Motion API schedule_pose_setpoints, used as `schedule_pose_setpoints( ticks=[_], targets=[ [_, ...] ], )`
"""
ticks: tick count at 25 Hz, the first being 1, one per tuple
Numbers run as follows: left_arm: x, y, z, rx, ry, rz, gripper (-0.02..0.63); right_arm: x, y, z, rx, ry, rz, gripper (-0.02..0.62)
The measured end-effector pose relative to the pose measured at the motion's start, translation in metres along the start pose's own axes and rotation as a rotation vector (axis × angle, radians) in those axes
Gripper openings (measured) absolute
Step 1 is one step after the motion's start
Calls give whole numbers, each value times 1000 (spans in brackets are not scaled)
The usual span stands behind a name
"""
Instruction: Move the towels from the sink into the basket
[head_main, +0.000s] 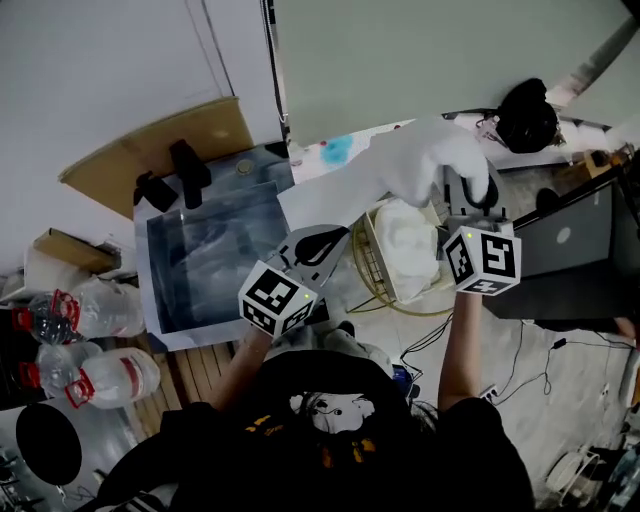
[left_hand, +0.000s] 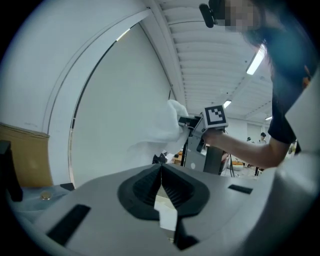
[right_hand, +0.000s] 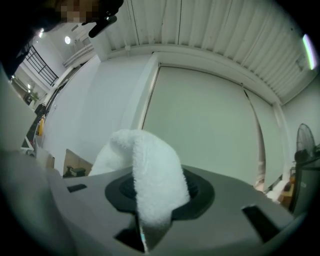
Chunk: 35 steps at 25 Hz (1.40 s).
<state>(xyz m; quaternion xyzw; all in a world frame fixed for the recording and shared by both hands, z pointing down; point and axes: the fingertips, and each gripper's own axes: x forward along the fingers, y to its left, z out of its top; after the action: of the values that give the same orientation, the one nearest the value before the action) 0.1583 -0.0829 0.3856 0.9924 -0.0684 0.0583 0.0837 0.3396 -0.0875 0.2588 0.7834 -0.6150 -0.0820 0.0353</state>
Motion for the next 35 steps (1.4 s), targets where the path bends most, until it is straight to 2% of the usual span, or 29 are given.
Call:
schedule_pose_setpoints(
  ticks=[6,11,20,26,35],
  targets=[
    [36,-26,-4,7,19,-53,8,-27,-51,-14,-39,46,-52,118],
    [64,-40,-8,6,37,-82,8,-45,-82,-62,-63,160,-80,118],
    [114,-56,-22,-5,85,-117,8,-96,-154,-149,21,327,-187,118],
    [139,-69,-30,-4,117,-139,8,-132,-162,-252,84,547,-189,118],
    [162,-79,-38,0,156,-127,8,-154,-140,-411,240,883,-143,129]
  ],
)
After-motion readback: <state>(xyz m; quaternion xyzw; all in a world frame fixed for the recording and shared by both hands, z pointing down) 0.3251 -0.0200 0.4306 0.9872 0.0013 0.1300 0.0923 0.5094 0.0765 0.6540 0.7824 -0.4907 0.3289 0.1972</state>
